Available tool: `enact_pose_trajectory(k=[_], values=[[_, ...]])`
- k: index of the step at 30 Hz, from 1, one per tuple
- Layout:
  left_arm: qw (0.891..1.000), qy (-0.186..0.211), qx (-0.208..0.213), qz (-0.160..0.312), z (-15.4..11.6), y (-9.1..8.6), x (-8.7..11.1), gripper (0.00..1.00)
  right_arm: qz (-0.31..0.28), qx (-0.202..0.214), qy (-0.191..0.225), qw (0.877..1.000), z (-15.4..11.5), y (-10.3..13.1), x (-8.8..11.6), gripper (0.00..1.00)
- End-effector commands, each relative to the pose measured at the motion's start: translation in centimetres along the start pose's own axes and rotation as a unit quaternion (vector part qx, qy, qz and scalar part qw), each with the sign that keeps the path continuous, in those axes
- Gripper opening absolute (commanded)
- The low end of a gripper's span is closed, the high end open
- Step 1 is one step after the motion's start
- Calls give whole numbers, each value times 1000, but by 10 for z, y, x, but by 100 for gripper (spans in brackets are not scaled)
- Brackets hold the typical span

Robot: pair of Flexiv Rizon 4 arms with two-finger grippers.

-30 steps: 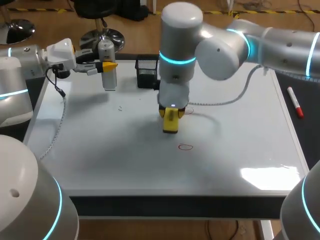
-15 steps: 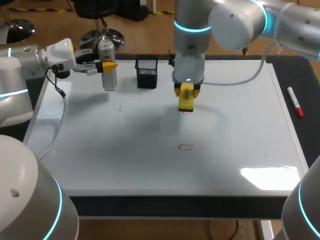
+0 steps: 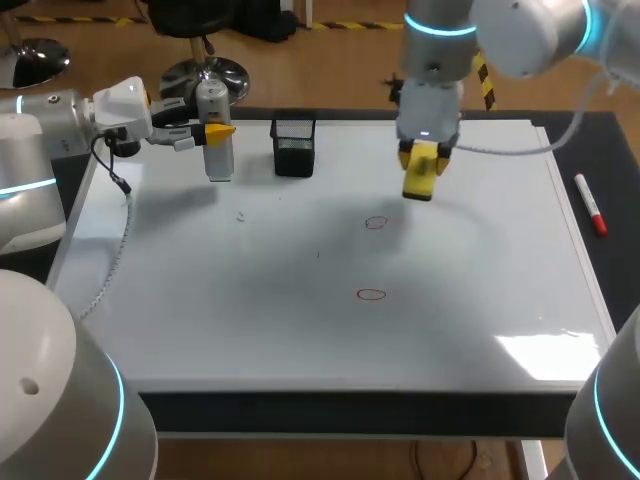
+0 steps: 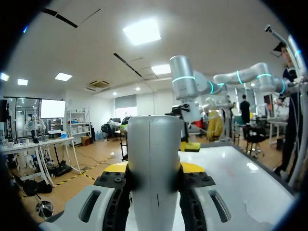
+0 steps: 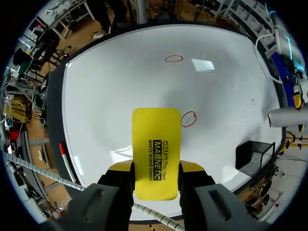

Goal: Pick up the inspection probe, press it on each red-marked spot on the whiteboard one by one, put down the probe, pick up the eraser, and wipe off all the red marks.

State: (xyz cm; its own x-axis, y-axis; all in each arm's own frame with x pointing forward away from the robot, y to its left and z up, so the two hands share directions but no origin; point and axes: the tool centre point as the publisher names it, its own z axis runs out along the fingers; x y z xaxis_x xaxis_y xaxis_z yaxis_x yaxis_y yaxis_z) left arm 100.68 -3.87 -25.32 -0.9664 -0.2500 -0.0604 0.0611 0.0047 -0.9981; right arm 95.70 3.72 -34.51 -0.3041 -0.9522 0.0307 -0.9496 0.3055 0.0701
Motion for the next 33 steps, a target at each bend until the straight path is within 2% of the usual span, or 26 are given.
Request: enact_pose_trajectory(k=[1,13,27,33], values=[[1000,0,0,1,0,-1,0,0,10,1,-4,1000,-5,-7,20,0],[1000,0,0,1,0,-1,0,0,73,-4,0,997,1,-32,60,0],[1000,0,0,1,0,-1,0,0,109,11,13,994,-4,-62,87,0],[1000,0,0,1,0,-1,0,0,113,13,18,993,-5,-65,87,0]])
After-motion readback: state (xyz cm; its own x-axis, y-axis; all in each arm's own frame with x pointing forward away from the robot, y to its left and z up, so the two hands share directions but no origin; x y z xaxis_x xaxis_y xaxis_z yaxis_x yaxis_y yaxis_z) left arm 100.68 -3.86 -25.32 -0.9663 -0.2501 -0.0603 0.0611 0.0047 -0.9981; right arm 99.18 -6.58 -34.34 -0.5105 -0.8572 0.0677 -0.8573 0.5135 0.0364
